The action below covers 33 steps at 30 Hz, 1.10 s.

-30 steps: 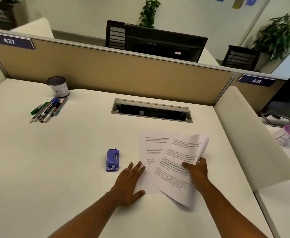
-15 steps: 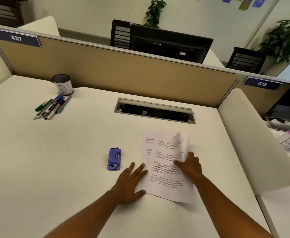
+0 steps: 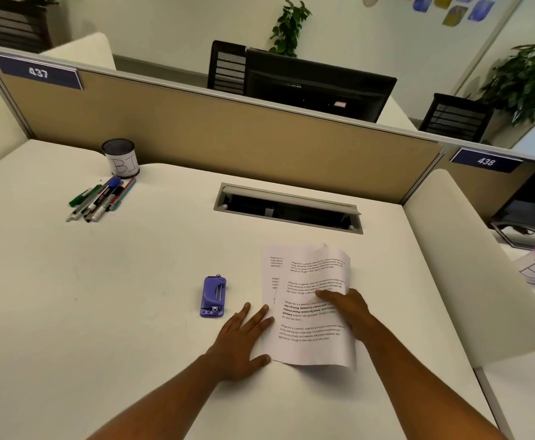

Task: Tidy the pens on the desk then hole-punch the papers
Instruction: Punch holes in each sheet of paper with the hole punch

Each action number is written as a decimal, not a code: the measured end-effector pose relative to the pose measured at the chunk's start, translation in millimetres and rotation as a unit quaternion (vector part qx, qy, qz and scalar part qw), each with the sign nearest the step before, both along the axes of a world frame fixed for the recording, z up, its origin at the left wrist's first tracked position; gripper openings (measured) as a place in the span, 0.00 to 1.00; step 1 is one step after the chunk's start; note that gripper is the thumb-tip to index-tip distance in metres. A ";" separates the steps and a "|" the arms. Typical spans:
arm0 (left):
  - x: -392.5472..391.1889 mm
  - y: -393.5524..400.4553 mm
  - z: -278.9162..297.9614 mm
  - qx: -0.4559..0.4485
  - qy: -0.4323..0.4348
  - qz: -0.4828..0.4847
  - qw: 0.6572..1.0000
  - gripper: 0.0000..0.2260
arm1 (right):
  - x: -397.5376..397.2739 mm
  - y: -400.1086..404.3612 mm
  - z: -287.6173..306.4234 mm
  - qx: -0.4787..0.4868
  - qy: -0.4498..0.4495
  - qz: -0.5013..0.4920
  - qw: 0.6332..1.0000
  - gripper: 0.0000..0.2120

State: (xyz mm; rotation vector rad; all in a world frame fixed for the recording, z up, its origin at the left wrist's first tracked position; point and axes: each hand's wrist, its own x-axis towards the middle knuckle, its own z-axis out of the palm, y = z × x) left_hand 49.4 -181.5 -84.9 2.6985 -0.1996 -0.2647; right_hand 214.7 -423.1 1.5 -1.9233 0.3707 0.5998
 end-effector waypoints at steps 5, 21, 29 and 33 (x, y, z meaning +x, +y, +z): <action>0.3 0.1 1.6 0.007 0.009 -0.003 1.000 0.37 | -5.4 -16.4 6.3 0.130 0.114 0.048 0.984 0.27; 3.1 2.5 13.3 -0.012 0.034 -0.012 0.999 0.38 | -39.3 -40.7 -7.3 0.120 0.009 -0.015 0.993 0.20; 13.9 -14.9 48.8 -0.276 0.020 0.211 0.937 0.32 | -40.0 -48.0 -7.0 0.120 -0.077 -0.004 0.990 0.18; 34.2 -19.2 87.1 -0.445 0.048 0.372 0.813 0.34 | -41.5 -49.3 -3.8 0.211 -0.091 -0.011 0.973 0.23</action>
